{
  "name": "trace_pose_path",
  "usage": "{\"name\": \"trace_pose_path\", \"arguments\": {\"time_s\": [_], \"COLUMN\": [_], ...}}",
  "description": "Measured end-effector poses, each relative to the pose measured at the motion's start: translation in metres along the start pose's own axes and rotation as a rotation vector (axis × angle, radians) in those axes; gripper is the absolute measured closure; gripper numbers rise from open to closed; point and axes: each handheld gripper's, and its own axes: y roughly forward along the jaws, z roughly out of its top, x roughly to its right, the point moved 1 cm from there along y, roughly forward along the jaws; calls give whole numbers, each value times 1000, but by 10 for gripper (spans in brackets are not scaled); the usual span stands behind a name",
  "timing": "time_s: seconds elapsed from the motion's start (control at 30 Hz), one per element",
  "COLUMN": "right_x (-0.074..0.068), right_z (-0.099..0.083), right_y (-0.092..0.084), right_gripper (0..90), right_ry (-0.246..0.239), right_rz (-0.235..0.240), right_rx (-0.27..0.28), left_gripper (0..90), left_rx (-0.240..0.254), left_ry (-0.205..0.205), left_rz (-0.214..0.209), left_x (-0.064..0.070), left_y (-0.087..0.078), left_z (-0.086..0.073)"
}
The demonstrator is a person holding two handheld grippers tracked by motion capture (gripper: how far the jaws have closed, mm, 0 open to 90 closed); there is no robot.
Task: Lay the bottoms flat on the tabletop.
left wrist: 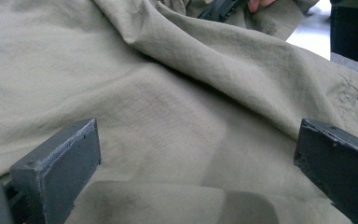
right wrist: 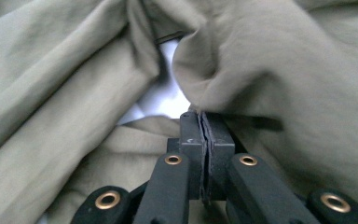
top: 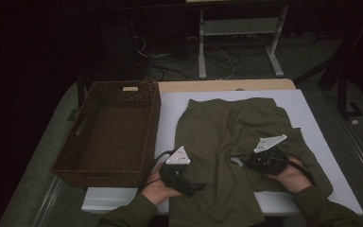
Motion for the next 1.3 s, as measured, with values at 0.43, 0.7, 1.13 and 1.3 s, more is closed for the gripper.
{"name": "trace_pose_path", "arguments": {"time_s": [0.43, 0.7, 1.13, 1.3], "right_x": [-35, -72, -95, -81], "right_z": [-10, -13, -4, -6], "right_y": [-14, -17, -11, -24], "right_gripper": [879, 881, 819, 641], "right_ry": [-107, -190, -235, -182], "right_rz": [162, 290, 355, 284], "right_rx": [-10, -30, -12, 51], "left_gripper": [0, 0, 0, 0], "left_rx": [0, 0, 3, -2], "left_ry": [2, 1, 0, 3], "left_rz": [-5, -6, -9, -10], "left_x": [0, 0, 0, 0], "left_y": [-1, -1, 0, 0], "left_z": [0, 0, 0, 0]}}
